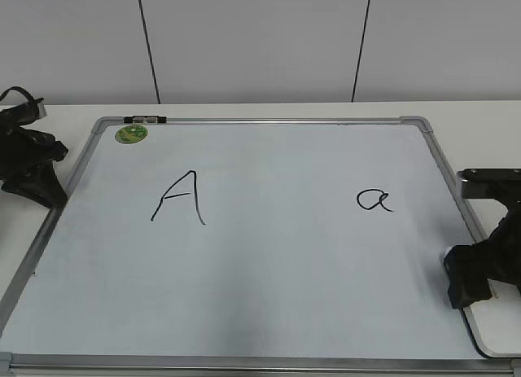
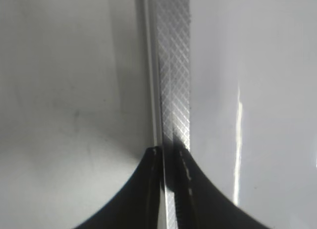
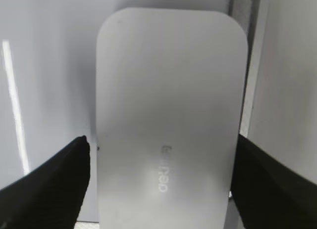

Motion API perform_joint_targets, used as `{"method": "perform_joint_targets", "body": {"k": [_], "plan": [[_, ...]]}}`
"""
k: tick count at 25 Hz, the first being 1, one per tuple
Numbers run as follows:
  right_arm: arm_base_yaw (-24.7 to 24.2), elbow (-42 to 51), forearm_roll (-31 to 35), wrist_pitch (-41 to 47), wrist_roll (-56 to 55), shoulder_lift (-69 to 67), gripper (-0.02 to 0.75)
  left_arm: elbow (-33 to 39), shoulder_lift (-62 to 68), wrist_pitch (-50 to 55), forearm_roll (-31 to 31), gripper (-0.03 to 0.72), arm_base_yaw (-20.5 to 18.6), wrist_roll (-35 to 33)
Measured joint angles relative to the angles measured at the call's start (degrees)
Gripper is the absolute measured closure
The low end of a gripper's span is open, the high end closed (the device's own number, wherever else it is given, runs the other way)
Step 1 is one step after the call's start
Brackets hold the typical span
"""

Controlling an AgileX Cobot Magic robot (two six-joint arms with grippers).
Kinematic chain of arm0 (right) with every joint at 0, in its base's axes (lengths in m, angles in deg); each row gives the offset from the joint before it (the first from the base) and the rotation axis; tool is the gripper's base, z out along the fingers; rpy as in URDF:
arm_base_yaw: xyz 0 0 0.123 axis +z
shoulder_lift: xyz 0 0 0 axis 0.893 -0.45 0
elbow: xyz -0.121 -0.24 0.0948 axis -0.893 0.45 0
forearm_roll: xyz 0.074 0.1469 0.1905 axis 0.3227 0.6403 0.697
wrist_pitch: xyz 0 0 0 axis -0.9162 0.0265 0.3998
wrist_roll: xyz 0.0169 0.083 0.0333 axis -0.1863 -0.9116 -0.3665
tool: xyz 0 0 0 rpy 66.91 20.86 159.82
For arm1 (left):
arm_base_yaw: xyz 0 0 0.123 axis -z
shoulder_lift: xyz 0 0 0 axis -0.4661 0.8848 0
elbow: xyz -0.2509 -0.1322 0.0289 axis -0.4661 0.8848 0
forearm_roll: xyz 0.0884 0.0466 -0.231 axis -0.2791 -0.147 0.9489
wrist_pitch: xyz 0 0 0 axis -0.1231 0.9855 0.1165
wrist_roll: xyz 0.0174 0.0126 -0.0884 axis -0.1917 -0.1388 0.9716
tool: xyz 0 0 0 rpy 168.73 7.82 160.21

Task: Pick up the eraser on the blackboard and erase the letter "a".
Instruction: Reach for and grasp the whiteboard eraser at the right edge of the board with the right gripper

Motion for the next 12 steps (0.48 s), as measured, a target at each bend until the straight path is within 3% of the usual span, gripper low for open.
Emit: {"method": "perform_joint_targets", "body": {"k": [5,12], "plan": [[0.0,0.0,-0.1,-0.2,-0.2,-0.1,0.202,0.0,0.0,0.0,0.0,0.654,0.0,0.0],[0.0,-0.8,-0.1,1.2,-0.3,-0.1,0.209,0.0,0.0,0.1,0.0,0.654,0.0,0.0]]}}
